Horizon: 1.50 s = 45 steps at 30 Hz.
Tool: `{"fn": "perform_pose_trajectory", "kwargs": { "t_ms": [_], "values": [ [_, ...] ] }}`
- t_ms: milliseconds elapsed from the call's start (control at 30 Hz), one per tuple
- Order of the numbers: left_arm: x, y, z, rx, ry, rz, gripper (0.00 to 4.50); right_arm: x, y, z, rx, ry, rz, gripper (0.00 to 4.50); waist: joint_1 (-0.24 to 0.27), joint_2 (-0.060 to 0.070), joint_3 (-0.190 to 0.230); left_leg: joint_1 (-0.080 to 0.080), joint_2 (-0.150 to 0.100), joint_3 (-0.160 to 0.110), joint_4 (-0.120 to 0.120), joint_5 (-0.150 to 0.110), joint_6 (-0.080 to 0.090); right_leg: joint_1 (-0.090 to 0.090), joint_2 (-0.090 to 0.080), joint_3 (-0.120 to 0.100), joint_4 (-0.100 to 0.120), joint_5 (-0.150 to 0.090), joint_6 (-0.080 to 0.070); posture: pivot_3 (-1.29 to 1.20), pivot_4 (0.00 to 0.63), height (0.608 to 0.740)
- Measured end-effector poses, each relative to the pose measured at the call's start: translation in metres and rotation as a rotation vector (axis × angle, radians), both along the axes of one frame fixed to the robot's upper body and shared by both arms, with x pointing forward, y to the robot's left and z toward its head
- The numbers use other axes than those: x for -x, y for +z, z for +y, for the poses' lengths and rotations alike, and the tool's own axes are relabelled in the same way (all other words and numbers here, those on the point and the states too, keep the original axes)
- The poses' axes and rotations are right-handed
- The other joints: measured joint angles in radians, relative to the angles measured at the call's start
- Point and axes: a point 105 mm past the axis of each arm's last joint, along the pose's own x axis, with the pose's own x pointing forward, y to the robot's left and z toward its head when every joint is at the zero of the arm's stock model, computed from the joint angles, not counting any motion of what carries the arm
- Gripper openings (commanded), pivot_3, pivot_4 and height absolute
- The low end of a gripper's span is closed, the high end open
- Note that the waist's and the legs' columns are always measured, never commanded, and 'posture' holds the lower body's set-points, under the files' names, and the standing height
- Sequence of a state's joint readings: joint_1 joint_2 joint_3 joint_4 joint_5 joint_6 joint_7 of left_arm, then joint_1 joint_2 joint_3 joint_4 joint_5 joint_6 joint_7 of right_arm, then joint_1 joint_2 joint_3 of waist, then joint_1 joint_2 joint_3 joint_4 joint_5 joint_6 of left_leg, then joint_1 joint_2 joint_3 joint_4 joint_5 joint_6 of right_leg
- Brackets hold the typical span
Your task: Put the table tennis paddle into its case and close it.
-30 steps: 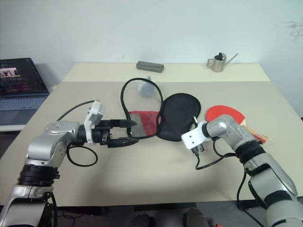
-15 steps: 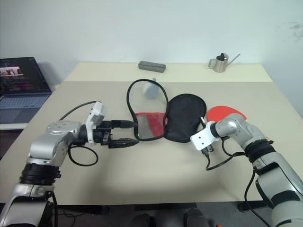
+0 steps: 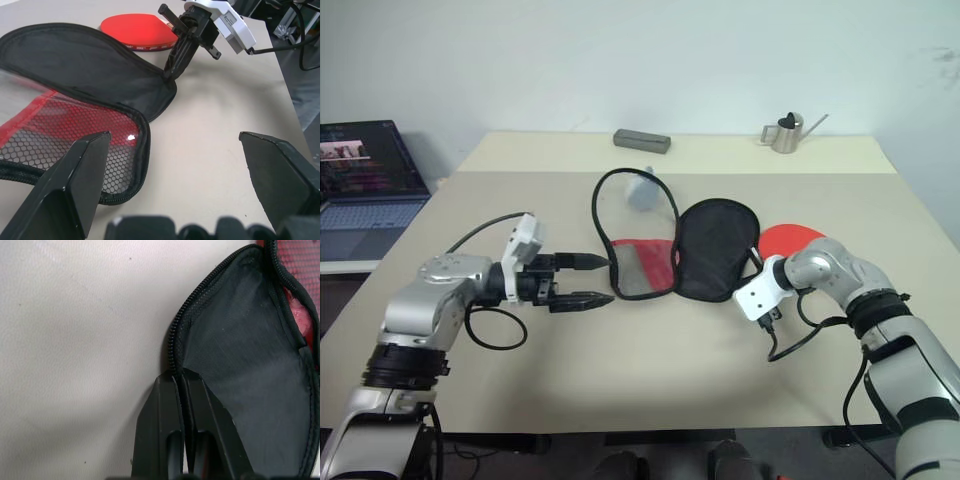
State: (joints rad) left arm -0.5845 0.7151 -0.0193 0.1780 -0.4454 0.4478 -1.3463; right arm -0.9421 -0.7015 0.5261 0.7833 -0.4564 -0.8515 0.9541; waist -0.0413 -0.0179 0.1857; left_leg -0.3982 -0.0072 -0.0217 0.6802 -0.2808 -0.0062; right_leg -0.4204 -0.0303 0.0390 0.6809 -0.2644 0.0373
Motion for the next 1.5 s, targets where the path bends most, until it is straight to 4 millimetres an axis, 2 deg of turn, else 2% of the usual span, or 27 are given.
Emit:
{"fn": "perform_pose_trajectory", "kwargs": {
  "t_ms": [100, 133, 233, 500, 567, 667, 800, 900, 967, 1133, 1300, 1467, 1500],
  "values": [
    [-0.001, 0.0, -0.001, 0.0, -0.002, 0.001, 4.5, -0.001, 0.0, -0.002, 0.003, -0.008, 0.002, 0.03, 0.001, 0.0, 0.0, 0.0, 0.0, 0.0, 0.0, 0.0, 0.0, 0.0, 0.0, 0.0, 0.0, 0.0, 0.0, 0.0, 0.15, 0.74],
    [-0.002, 0.0, -0.001, 0.001, -0.001, 0.003, 4.5, -0.001, 0.0, -0.002, 0.003, -0.011, 0.002, 0.22, 0.001, 0.0, 0.0, 0.0, 0.0, 0.0, 0.0, 0.0, 0.0, 0.0, 0.0, 0.0, 0.0, 0.0, 0.0, 0.0, 0.15, 0.74],
    [-0.002, -0.002, -0.002, 0.0, -0.004, 0.008, 4.5, -0.003, 0.002, -0.004, 0.007, -0.023, -0.009, 0.94, 0.001, 0.0, 0.0, 0.0, 0.0, 0.0, 0.0, 0.0, 0.0, 0.0, 0.0, 0.0, 0.0, 0.0, 0.0, 0.0, 0.15, 0.74],
    [-0.002, -0.002, -0.005, 0.009, -0.012, -0.001, 4.5, -0.012, 0.015, -0.02, 0.026, -0.069, -0.069, 3.4, 0.01, 0.0, 0.0, 0.0, 0.0, 0.0, 0.001, 0.0, 0.0, 0.001, 0.0, 0.0, 0.0, 0.0, 0.0, 0.0, 0.15, 0.74],
    [-0.002, -0.003, -0.007, 0.019, -0.018, 0.0, 4.5, -0.013, 0.018, -0.026, 0.035, -0.084, -0.078, 3.4, 0.011, 0.0, 0.0, 0.0, -0.001, 0.0, 0.001, 0.0, 0.0, 0.001, 0.0, 0.0, 0.0, 0.0, 0.0, 0.0, 0.15, 0.74],
    [-0.002, -0.004, -0.009, 0.022, -0.021, 0.003, 4.5, -0.011, 0.023, -0.049, 0.042, -0.153, -0.042, 3.4, 0.011, 0.0, 0.0, 0.0, -0.001, 0.0, 0.0, 0.0, 0.0, 0.0, 0.0, 0.0, -0.001, 0.0, 0.0, 0.0, 0.15, 0.74],
    [-0.001, -0.004, -0.01, 0.024, -0.026, -0.001, 4.5, -0.005, 0.037, -0.075, -0.084, -0.315, 0.053, 3.4, 0.009, 0.0, 0.0, 0.0, 0.001, 0.0, 0.0, 0.0, 0.001, 0.001, 0.0, 0.0, 0.0, 0.0, 0.0, 0.0, 0.15, 0.74],
    [-0.001, -0.003, -0.016, 0.025, -0.044, -0.04, 4.5, 0.008, 0.035, -0.092, -0.197, -0.452, 0.197, 3.94, 0.01, 0.0, 0.0, 0.0, 0.001, 0.0, 0.0, -0.001, 0.001, 0.001, 0.0, 0.0, 0.0, 0.0, 0.0, 0.0, 0.15, 0.74],
    [-0.001, -0.001, -0.022, 0.031, -0.063, -0.069, 4.5, 0.018, 0.033, -0.099, -0.279, -0.532, 0.289, 4.46, 0.012, 0.0, 0.0, 0.0, 0.001, 0.0, 0.001, -0.001, 0.001, 0.001, 0.0, 0.001, 0.0, 0.0, 0.0, 0.0, 0.15, 0.74],
    [-0.003, 0.011, -0.035, 0.043, -0.094, -0.136, 4.5, 0.033, 0.04, -0.108, -0.447, -0.676, 0.399, 4.46, 0.009, 0.0, 0.0, 0.001, 0.001, 0.0, 0.001, -0.001, 0.002, 0.001, 0.0, 0.001, 0.001, 0.0, 0.0, 0.0, 0.15, 0.74],
    [-0.005, 0.022, -0.047, 0.061, -0.126, -0.185, 4.5, 0.032, 0.054, -0.134, -0.682, -0.896, 0.417, 4.46, 0.011, 0.0, 0.0, 0.001, 0.0, 0.0, 0.001, -0.001, 0.002, 0.001, 0.0, 0.001, 0.0, 0.0, 0.0, 0.0, 0.15, 0.74],
    [-0.007, 0.019, -0.051, 0.063, -0.141, -0.182, 4.5, 0.033, 0.049, -0.164, -0.79, -1.069, 0.422, 4.46, 0.01, 0.0, 0.0, 0.001, 0.0, 0.001, 0.001, -0.001, 0.002, 0.001, 0.002, 0.001, 0.0, 0.0, 0.0, 0.0, 0.15, 0.74],
    [-0.006, 0.018, -0.053, 0.059, -0.156, -0.177, 4.5, 0.033, 0.046, -0.175, -0.795, -1.116, 0.415, 4.46, 0.011, 0.0, 0.0, 0.0, 0.0, 0.001, 0.001, -0.001, 0.002, 0.001, 0.003, 0.001, 0.0, 0.0, 0.0, 0.0, 0.15, 0.74]
  ]
}}
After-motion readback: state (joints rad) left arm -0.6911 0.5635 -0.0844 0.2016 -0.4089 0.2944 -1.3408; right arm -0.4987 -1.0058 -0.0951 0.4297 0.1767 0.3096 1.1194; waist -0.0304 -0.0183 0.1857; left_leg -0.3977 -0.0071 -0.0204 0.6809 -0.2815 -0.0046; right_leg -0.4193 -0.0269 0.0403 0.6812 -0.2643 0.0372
